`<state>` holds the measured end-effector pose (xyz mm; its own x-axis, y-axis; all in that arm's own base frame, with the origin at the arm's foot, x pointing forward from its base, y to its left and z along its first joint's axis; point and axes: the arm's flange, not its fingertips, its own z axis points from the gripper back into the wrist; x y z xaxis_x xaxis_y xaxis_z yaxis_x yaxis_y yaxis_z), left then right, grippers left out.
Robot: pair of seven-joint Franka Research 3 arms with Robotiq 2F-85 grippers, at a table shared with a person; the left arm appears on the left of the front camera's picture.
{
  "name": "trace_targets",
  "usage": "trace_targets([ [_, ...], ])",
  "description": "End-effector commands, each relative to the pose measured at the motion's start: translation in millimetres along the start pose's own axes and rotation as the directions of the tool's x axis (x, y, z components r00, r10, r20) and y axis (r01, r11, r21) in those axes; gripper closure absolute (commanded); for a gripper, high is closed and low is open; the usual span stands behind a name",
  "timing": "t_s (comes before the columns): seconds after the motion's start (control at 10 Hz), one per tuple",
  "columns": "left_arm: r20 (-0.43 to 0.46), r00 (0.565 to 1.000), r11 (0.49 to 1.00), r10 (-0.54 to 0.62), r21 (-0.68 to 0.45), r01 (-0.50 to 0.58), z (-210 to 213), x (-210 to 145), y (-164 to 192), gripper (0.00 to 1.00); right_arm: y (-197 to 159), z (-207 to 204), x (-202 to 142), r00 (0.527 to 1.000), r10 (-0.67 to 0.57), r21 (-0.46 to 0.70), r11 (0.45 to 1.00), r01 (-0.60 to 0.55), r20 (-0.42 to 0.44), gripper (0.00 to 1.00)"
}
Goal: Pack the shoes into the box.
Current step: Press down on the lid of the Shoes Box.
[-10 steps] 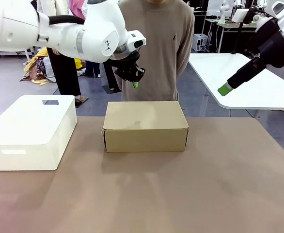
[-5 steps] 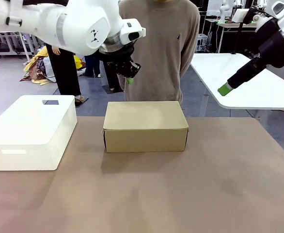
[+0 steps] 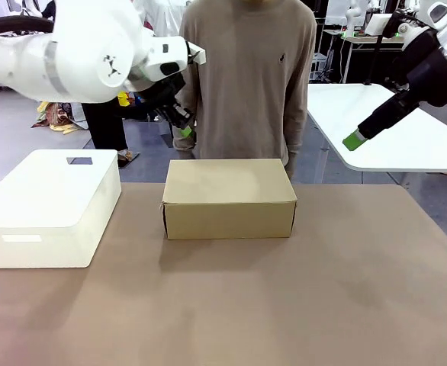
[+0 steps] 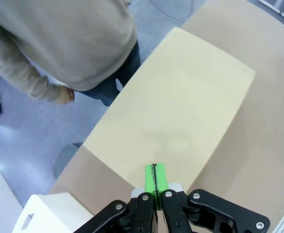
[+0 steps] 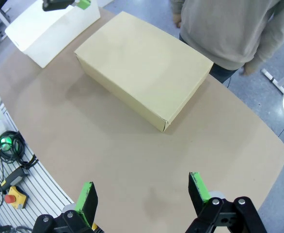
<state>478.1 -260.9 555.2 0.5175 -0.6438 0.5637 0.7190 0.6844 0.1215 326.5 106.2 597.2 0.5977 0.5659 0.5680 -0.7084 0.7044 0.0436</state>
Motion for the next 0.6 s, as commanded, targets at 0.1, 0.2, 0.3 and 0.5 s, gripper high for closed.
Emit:
trace_targets([
  [0.1,-0.048,0.992,0.989,-0.114,-0.095,0.109,21,-15,16,1.0,-1,0,0,1.0,0.004,-0.013,1.0,-0.004,-0.005,0.0],
  [0.2,-0.062,0.987,0.983,-0.145,-0.12,0.137,27,-18,14,0.82,-1,0,0,1.0,0.004,-0.013,1.0,-0.004,-0.005,0.0],
  [0.3,-0.044,0.981,0.971,-0.191,-0.154,0.182,35,-18,9,0.63,-1,0,0,1.0,0.004,-0.013,1.0,-0.004,-0.005,0.0],
  [0.5,-0.018,0.976,0.962,-0.218,-0.175,0.211,47,-21,2,0.24,-1,0,0,1.0,0.004,-0.013,1.0,-0.004,-0.005,0.0],
])
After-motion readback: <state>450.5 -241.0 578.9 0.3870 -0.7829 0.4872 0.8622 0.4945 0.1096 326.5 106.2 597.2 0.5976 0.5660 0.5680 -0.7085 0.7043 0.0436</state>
